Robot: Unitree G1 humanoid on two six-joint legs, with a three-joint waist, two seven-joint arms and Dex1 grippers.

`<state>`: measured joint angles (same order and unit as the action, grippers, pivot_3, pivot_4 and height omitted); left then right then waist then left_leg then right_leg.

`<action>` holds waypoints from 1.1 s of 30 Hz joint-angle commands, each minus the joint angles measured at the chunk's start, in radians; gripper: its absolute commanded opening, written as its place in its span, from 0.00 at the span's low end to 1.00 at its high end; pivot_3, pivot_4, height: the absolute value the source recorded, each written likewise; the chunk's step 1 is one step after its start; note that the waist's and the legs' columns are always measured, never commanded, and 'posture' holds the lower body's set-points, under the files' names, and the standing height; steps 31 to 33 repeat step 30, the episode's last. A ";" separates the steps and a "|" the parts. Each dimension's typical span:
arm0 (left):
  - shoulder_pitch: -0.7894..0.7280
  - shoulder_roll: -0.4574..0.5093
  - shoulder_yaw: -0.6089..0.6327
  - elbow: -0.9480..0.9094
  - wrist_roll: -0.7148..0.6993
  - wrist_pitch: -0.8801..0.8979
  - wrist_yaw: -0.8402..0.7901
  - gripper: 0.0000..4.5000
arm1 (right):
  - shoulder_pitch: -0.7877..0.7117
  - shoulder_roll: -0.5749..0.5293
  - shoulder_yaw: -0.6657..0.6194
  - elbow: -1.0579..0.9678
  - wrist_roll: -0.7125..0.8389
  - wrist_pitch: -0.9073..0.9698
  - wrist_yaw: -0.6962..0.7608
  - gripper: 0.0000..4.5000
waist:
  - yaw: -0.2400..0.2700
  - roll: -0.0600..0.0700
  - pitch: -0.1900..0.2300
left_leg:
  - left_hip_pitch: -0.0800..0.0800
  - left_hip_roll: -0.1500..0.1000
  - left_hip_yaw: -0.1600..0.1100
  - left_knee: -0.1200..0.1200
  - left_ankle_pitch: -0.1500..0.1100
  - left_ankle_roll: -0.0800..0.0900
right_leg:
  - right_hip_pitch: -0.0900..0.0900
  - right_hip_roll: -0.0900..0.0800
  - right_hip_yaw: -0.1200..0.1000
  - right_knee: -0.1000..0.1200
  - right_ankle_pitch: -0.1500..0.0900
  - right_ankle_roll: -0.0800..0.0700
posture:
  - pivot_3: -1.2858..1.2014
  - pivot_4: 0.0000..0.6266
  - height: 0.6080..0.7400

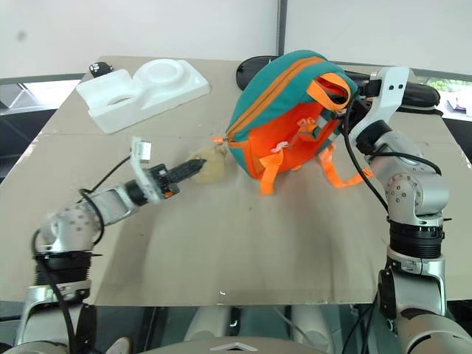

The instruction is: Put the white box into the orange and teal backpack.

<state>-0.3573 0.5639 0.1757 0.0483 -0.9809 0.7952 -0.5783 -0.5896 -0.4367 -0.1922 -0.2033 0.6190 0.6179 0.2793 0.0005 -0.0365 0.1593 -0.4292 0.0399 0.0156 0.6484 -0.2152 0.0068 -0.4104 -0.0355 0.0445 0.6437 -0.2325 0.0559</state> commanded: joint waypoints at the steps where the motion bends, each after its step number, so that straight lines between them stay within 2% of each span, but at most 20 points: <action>1: 0.035 -0.008 0.045 -0.001 0.088 -0.108 -0.024 0.07 | 0.041 -0.066 -0.021 -0.144 0.003 0.027 0.028 0.00 | 0.000 0.000 0.000 | 0.000 0.000 0.000 0.000 0.000 0.000 | 0.000 0.000 0.000 0.000 0.000 0.000 | 0.52 0.24 1.00; 3: 0.052 -0.004 0.023 -0.065 0.133 -0.166 -0.066 0.07 | 0.085 -0.091 0.034 -0.225 0.027 0.058 0.086 0.00 | -0.003 0.000 0.000 | 0.000 0.001 -0.001 -0.001 0.000 0.000 | -0.001 0.000 -0.001 0.000 0.000 0.000 | 0.52 0.24 1.00; 7: 0.106 0.027 0.006 -0.159 0.242 -0.293 -0.154 0.07 | 0.192 -0.153 0.090 -0.306 -0.008 0.032 0.173 0.30 | -0.010 0.000 0.000 | 0.000 0.001 -0.001 -0.004 0.000 0.000 | -0.002 0.001 -0.001 0.000 0.000 0.000 | 0.52 0.24 1.00; 8: 0.121 0.039 0.002 -0.174 0.278 -0.327 -0.173 0.32 | 0.219 -0.172 0.075 -0.318 0.002 0.042 0.190 0.45 | -0.011 0.000 0.000 | 0.000 0.001 -0.001 -0.004 0.000 0.000 | -0.002 0.000 -0.001 0.000 0.000 0.000 | 0.52 0.24 1.00; 11: 0.181 0.064 0.006 -0.239 0.329 -0.392 -0.216 0.61 | 0.322 -0.255 0.013 -0.369 0.061 0.080 0.280 0.73 | -0.009 0.000 0.000 | -0.001 0.001 0.000 -0.004 0.000 0.000 | -0.002 0.000 0.000 -0.001 0.000 0.000 | 0.52 0.24 1.00; 13: 0.247 0.089 0.032 -0.305 0.325 -0.402 -0.244 0.84 | 0.426 -0.308 -0.068 -0.391 0.083 0.071 0.337 0.95 | -0.009 0.000 0.000 | -0.001 0.001 0.000 -0.004 0.000 0.000 | -0.002 -0.001 0.000 -0.002 0.000 0.000 | 0.52 0.24 1.00; 14: 0.292 0.100 0.055 -0.338 0.312 -0.397 -0.255 0.94 | 0.485 -0.335 -0.113 -0.398 0.085 0.059 0.372 1.00 | -0.009 0.000 0.000 | -0.001 0.001 0.000 -0.004 0.000 0.000 | -0.002 -0.001 0.000 -0.002 0.000 0.000 | 0.52 0.24 1.00; 15: 0.338 0.117 0.066 -0.365 0.321 -0.396 -0.264 0.99 | 0.544 -0.351 -0.157 -0.403 0.089 0.044 0.409 1.00 | -0.009 0.000 0.000 | -0.001 0.001 0.000 -0.004 0.000 0.000 | -0.002 -0.001 -0.001 -0.002 0.000 0.000 | 0.52 0.24 1.00; 19: 0.457 0.143 0.107 -0.392 0.337 -0.414 -0.297 0.99 | 0.698 -0.355 -0.253 -0.393 0.084 -0.019 0.488 1.00 | -0.010 0.001 0.000 | 0.001 0.002 0.000 -0.005 0.000 0.000 | -0.001 0.000 0.000 -0.002 -0.001 0.000 | 0.52 0.24 1.00; 23: 0.559 0.147 0.177 -0.412 0.320 -0.412 -0.306 0.99 | 0.820 -0.349 -0.314 -0.337 0.017 -0.118 0.551 1.00 | -0.011 0.000 0.000 | 0.007 0.003 0.003 -0.005 0.000 0.000 | 0.002 0.000 0.001 -0.002 -0.003 -0.003 | 0.52 0.24 1.00; 27: 0.611 0.164 0.228 -0.433 0.308 -0.398 -0.317 0.99 | 0.871 -0.329 -0.355 -0.275 -0.008 -0.183 0.572 1.00 | -0.011 0.000 -0.001 | 0.013 0.005 0.005 -0.005 0.000 0.000 | 0.007 -0.001 0.002 -0.002 -0.005 0.000 | 0.52 0.24 1.00; 33: 0.618 0.177 0.246 -0.424 0.305 -0.387 -0.333 0.99 | 0.893 -0.318 -0.345 -0.240 -0.042 -0.232 0.587 1.00 | -0.011 0.000 -0.001 | 0.014 0.006 0.005 -0.005 0.000 0.000 | 0.007 -0.001 0.002 -0.002 -0.005 0.000 | 0.52 0.24 1.00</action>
